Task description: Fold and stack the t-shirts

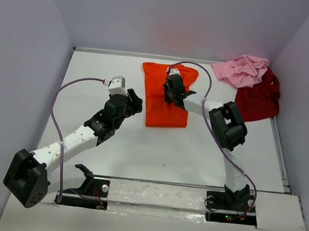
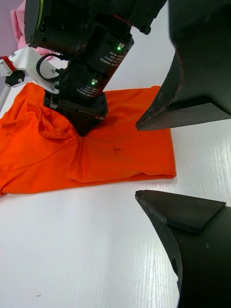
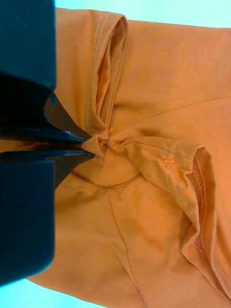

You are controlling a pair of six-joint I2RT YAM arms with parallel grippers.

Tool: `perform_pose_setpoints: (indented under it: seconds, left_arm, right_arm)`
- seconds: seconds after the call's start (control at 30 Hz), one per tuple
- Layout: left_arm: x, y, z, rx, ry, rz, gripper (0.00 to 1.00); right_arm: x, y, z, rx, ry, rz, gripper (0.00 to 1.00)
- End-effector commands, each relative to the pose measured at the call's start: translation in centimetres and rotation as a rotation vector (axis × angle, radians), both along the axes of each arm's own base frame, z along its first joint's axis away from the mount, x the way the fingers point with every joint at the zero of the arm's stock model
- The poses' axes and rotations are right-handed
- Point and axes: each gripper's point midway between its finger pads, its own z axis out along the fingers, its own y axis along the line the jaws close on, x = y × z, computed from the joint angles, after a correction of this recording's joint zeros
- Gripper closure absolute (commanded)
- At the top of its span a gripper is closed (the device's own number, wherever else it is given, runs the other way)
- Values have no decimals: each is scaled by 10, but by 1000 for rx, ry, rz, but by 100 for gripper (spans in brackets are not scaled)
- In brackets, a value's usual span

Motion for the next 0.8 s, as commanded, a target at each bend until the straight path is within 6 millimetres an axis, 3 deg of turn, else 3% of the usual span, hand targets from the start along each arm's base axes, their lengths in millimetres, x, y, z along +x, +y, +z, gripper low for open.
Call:
perform_pose_setpoints:
  seconds: [0.0, 0.33, 0.5, 0.77]
  left_arm:
    - [-3, 2, 12, -16, -34, 3, 39]
    - [-5, 2, 7, -17, -24, 1, 39]
    - [-4, 3, 8, -15, -28, 3, 39]
    - [-4, 0, 10, -18, -32, -8, 39]
  right_arm:
    - [6, -6, 7, -2, -27, -25, 100]
    - [9, -28, 62, -25, -102, -93, 100]
    - [6, -36, 79, -28, -123, -119, 100]
    - [2, -54, 84, -76, -133, -188, 100]
